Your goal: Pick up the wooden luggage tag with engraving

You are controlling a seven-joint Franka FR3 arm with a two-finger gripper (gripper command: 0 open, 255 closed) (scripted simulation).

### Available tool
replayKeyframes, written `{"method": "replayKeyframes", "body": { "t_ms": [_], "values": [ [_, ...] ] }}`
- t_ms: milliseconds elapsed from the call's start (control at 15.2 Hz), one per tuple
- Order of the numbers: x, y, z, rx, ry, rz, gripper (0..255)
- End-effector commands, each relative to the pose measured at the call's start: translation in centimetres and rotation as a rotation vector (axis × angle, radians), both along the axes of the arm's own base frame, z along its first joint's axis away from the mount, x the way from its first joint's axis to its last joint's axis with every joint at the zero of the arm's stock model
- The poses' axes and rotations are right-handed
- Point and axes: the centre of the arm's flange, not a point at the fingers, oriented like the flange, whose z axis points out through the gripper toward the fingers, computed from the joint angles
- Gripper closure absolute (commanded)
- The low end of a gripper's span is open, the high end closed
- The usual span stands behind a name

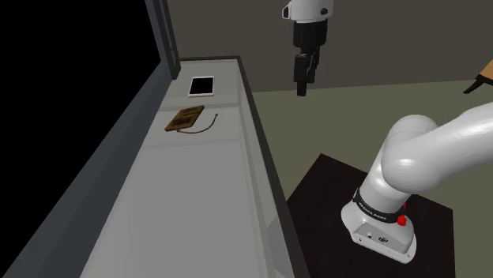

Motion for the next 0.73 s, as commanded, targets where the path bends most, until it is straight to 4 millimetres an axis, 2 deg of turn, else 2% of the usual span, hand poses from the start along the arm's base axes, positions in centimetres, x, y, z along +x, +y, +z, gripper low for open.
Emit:
{"method": "replayKeyframes", "body": {
  "t_ms": [0, 330, 660],
  "values": [
    [0.0, 0.0, 0.0, 0.0, 0.0, 0.0, 0],
    [1.1, 6.7, 0.7, -0.032, 0.004, -0.137, 0],
    [3.1, 13.3, 1.2, -0.065, 0.008, -0.275, 0]
  ]
}}
